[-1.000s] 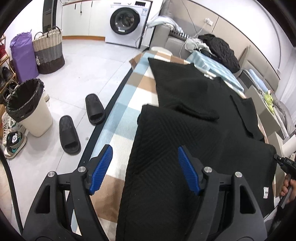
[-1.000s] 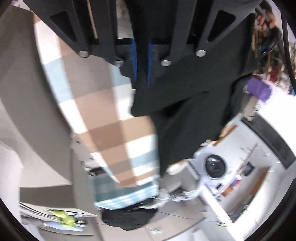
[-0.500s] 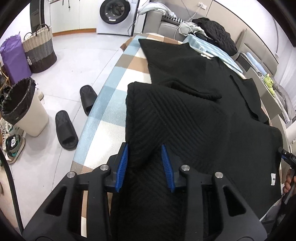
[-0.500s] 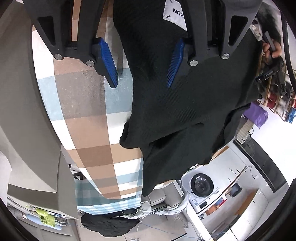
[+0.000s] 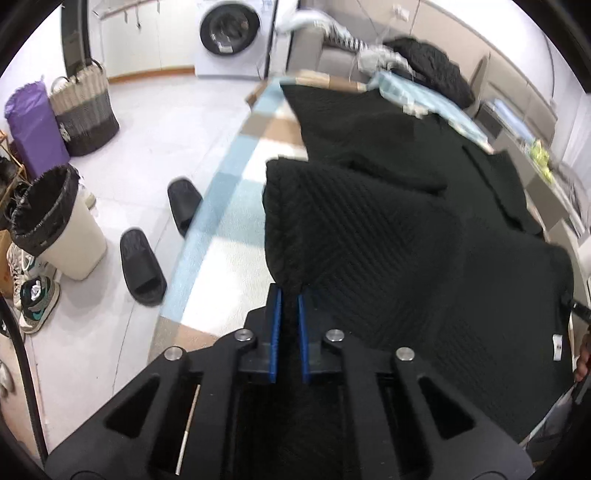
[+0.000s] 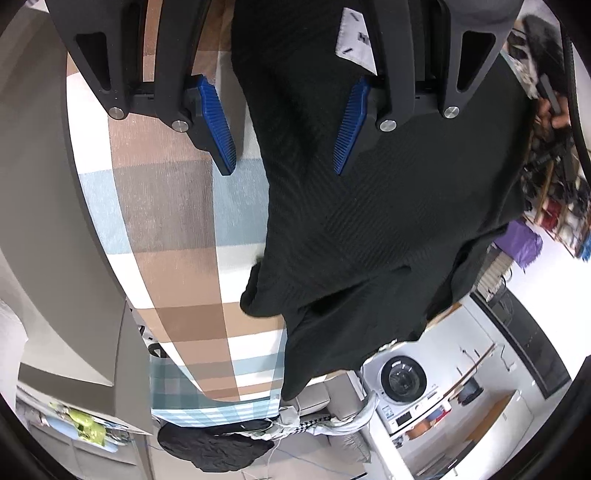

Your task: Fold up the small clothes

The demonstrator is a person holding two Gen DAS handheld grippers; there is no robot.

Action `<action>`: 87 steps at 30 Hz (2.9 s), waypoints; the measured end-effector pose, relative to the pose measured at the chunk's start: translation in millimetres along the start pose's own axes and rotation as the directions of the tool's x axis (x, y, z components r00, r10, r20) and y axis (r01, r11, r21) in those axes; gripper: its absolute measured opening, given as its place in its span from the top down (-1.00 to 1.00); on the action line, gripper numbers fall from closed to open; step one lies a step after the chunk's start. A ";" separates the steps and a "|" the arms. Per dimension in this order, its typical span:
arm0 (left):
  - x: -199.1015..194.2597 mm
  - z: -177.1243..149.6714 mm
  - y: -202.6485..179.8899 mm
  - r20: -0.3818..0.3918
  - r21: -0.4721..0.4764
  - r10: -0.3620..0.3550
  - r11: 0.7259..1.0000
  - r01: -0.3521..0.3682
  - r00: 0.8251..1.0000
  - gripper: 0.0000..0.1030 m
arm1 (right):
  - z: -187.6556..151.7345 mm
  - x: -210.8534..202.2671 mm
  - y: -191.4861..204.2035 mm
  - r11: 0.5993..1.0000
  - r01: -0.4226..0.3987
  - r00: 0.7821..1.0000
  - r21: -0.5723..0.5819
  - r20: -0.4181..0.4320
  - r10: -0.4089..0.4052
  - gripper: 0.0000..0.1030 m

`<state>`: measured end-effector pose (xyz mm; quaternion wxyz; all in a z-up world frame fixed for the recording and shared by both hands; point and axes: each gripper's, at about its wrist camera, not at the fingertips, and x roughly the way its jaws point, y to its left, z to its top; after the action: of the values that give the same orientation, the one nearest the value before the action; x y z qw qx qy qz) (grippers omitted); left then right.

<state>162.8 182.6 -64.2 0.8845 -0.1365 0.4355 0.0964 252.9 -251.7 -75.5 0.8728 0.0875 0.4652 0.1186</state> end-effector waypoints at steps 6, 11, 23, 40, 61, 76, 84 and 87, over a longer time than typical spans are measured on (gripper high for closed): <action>-36.7 -1.6 5.7 0.126 -0.035 -0.047 0.998 0.051 0.991 0.94 | 1.5 -4.2 -2.5 1.000 -0.024 0.999 0.018 0.046 0.023 0.91; -84.7 -16.5 3.4 0.237 -0.031 -0.066 0.997 0.075 0.969 0.94 | -5.9 -40.6 -8.1 0.987 -0.151 0.973 0.058 0.183 0.139 0.91; -179.8 -60.9 19.1 0.322 -0.063 -0.151 0.982 0.180 0.935 0.94 | -47.1 -114.5 -28.4 0.901 -0.425 0.832 0.084 0.429 0.352 0.92; -135.0 -0.5 28.7 0.249 -0.059 -0.210 0.971 0.231 0.945 0.94 | 5.5 -103.6 -15.5 0.944 -0.298 0.886 0.142 0.409 0.219 0.91; -23.6 23.5 26.0 0.054 -0.121 -0.214 0.968 0.219 0.975 -0.04 | 21.4 -23.8 -33.0 0.961 -0.154 0.978 0.229 0.175 0.115 -0.02; -32.8 28.9 21.7 0.148 -0.113 -0.197 0.970 0.215 0.969 0.95 | 23.2 -50.1 -5.0 0.982 -0.187 0.926 0.014 0.335 0.172 0.90; 0.7 31.8 31.9 0.071 -0.184 -0.166 0.967 0.177 0.984 0.92 | 27.1 -22.6 -30.7 0.971 -0.131 0.971 0.202 0.226 0.084 0.89; 1.7 27.4 33.2 0.042 -0.191 -0.176 0.965 0.181 0.983 0.65 | 21.0 -22.6 -34.3 0.959 -0.188 0.969 0.211 0.199 0.146 0.51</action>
<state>174.6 223.0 -54.7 0.8773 -0.2597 0.3992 0.0601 262.5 -291.9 -55.1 0.8824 0.2370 0.3852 0.1294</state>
